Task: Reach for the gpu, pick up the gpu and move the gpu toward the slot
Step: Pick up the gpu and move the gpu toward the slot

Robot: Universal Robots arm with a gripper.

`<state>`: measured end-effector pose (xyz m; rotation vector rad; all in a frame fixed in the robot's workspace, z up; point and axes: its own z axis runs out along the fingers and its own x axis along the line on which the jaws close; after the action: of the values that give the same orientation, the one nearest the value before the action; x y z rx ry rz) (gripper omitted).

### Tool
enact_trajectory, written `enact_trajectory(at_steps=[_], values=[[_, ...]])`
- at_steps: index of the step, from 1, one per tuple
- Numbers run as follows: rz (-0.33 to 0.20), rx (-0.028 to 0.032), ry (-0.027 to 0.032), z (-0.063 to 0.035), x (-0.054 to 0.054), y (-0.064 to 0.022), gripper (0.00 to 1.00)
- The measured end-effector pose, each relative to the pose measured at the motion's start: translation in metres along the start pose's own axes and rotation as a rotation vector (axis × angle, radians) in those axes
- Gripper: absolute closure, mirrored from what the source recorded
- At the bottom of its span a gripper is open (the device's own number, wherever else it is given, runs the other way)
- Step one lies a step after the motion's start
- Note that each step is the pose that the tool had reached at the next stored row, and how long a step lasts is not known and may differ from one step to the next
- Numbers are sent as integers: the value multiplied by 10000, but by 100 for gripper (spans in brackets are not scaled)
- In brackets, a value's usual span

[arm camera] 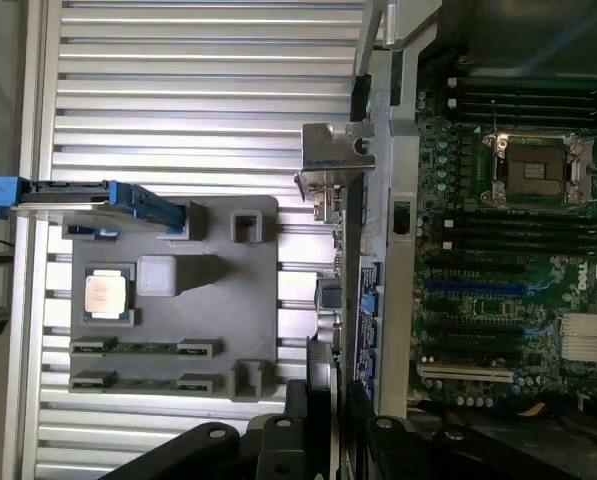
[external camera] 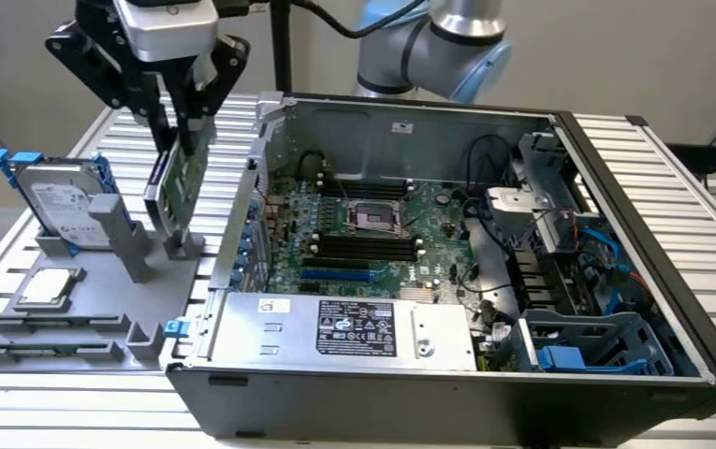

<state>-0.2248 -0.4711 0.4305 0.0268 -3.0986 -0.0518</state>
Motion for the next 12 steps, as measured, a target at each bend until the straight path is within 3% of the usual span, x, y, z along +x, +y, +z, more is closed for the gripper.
enact_trajectory(at_steps=[8,12], values=[[-6,-147,14,-43,-361,-5,73],[-7,-184,14,-50,-543,-8,73]])
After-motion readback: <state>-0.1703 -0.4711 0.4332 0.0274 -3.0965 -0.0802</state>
